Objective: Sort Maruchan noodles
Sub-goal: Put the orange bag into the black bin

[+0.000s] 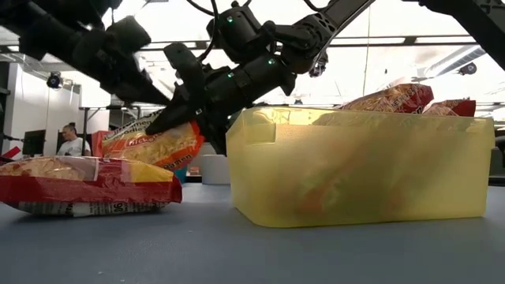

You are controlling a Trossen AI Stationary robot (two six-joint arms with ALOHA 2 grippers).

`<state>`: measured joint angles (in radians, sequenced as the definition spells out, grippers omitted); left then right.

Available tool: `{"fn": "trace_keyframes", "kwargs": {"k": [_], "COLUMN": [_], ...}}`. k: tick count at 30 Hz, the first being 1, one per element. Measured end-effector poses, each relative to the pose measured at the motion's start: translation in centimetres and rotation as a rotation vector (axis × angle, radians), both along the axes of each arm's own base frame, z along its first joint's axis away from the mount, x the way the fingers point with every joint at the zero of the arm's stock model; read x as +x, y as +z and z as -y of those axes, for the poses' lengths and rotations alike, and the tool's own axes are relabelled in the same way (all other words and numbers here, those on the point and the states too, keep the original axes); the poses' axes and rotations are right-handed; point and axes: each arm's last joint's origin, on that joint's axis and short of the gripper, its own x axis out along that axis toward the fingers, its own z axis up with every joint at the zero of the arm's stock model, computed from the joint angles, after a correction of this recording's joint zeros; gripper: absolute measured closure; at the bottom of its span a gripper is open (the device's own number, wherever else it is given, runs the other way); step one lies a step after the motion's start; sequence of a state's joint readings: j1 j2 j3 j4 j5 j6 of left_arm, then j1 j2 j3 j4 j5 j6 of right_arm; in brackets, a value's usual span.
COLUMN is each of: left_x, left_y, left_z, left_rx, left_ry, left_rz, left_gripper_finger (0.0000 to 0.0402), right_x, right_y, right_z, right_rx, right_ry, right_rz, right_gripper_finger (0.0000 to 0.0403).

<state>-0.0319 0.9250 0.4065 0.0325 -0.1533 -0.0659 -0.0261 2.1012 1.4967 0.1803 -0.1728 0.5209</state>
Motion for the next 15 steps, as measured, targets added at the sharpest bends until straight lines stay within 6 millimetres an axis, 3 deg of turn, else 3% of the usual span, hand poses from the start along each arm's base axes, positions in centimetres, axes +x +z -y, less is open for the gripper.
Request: {"fn": "trace_keyframes", "kwargs": {"k": [7, 15], "left_x": [-0.6, -1.6], "left_y": [3.1, 5.5], "left_z": [0.0, -0.3], "left_rx": [0.105, 0.175], "left_ry": [-0.046, 0.013], "left_rz": [0.039, 0.137], "left_gripper_finger": [0.0326, 0.0326], "right_x": [-0.7, -3.5], "right_y": [1.1, 5.9], "right_z": [0.0, 1.2], "right_rx": [-0.037, -0.119], "right_ry": [0.020, 0.037], "right_rz": [-0.041, -0.119], "right_gripper_finger": [0.0302, 0.0307]}}
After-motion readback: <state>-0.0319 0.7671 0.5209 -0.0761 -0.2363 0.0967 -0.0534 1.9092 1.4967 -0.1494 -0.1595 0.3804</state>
